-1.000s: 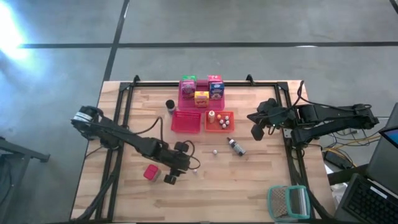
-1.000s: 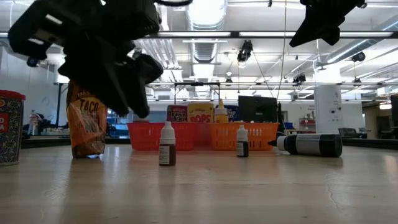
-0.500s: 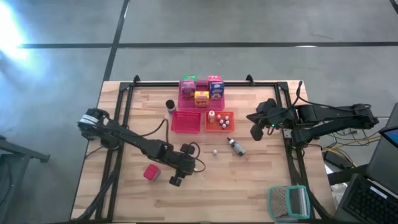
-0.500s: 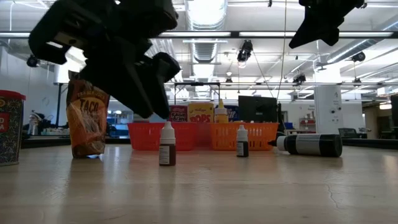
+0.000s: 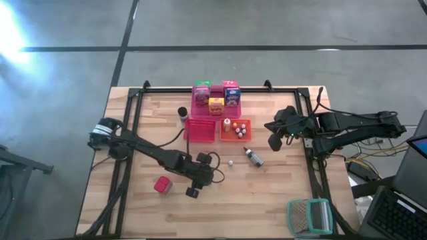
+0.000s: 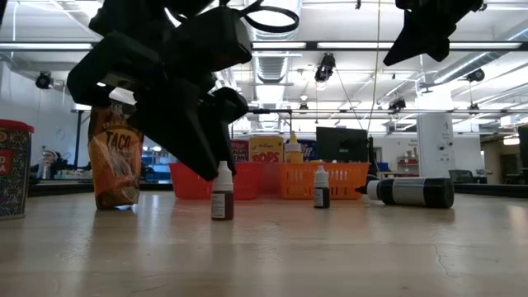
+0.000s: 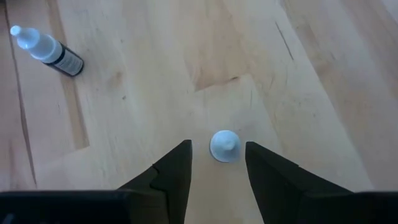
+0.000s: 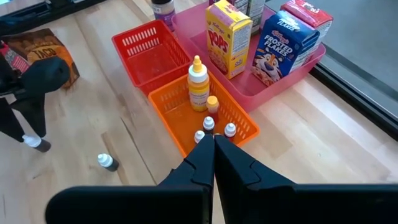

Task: Pick & Place Kitchen Items
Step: Move the small red food coloring bottle to the middle right of the table

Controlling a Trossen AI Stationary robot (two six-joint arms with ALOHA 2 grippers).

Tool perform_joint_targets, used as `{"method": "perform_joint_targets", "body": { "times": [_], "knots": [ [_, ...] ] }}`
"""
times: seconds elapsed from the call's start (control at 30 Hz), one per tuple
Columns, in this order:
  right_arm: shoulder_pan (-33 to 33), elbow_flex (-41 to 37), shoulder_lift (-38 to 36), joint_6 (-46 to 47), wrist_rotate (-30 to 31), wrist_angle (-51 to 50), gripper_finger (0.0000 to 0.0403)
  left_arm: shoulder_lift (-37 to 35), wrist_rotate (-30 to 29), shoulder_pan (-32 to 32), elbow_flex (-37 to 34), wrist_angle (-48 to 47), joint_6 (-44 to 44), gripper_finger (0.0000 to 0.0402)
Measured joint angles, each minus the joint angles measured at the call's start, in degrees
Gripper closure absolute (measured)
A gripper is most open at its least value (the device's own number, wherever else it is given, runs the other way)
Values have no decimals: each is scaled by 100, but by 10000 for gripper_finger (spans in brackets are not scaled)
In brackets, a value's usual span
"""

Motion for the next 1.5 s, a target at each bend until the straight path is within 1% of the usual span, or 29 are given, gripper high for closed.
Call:
{"method": "perform_joint_targets", "body": {
  "times": [0.53, 1.0, 1.17, 1.33, 1.43, 1.5],
  "knots": [
    [0, 0, 4, -81, 0, -2, 394, 251, 8, -2, 83, 190, -37, 249],
    [0, 0, 4, -99, 0, -4, 394, 251, 15, 0, 94, 159, -119, 314],
    [0, 0, 4, -104, 2, -7, 394, 249, 28, 72, 416, 178, -70, 315],
    [-2, 0, 4, -94, 4, -7, 394, 253, 26, 249, 929, 172, 22, 315],
    [-2, 0, 4, -45, 4, -4, 394, 410, 51, 406, 1343, 7, 59, 315],
    [-2, 0, 4, 12, 4, -4, 394, 667, 185, 498, 1678, -190, 108, 315]
  ]
}}
